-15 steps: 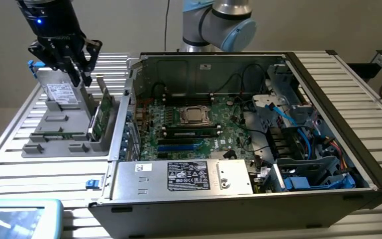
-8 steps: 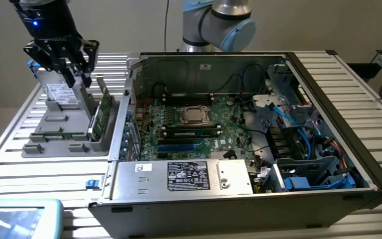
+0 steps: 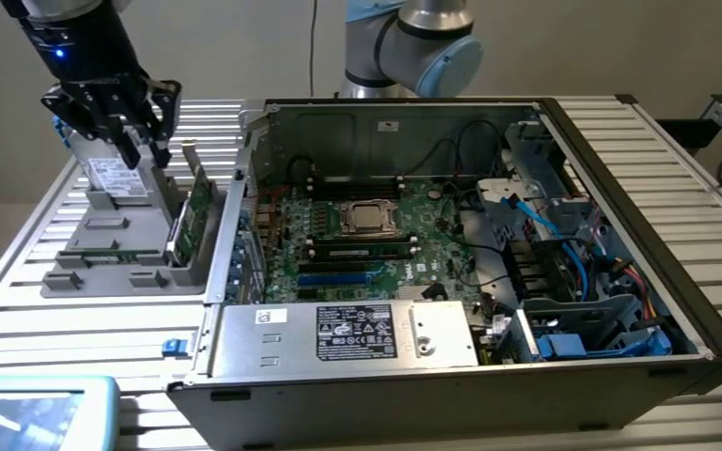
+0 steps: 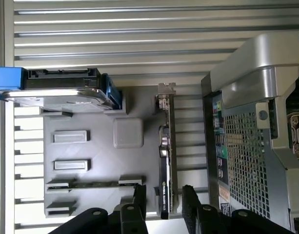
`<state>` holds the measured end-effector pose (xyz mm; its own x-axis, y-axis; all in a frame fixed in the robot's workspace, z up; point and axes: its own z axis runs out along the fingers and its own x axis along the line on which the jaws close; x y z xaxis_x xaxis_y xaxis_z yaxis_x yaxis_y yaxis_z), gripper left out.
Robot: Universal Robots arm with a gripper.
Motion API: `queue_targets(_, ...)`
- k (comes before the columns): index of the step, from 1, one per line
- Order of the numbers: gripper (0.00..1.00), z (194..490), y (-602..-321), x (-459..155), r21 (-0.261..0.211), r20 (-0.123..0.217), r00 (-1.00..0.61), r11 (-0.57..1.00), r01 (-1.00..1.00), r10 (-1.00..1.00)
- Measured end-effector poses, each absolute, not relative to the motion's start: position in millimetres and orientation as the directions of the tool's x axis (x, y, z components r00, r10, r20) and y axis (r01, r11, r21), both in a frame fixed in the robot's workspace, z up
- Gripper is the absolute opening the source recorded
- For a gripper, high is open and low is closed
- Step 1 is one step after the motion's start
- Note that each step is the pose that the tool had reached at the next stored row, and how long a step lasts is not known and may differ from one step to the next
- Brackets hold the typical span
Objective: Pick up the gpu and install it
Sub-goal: 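Pick up the gpu and move the gpu toward the slot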
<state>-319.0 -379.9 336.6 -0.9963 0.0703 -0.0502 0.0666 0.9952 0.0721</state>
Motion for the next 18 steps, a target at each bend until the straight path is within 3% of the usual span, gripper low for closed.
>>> queue_targets(12, 0.44, 315, -382, -320, 0.077, -0.051, -0.996, 0.995, 0.065, 0.069)
queue_targets(18, 0.52, 304, -383, -320, 0.077, -0.052, -0.996, 0.995, 0.065, 0.069)
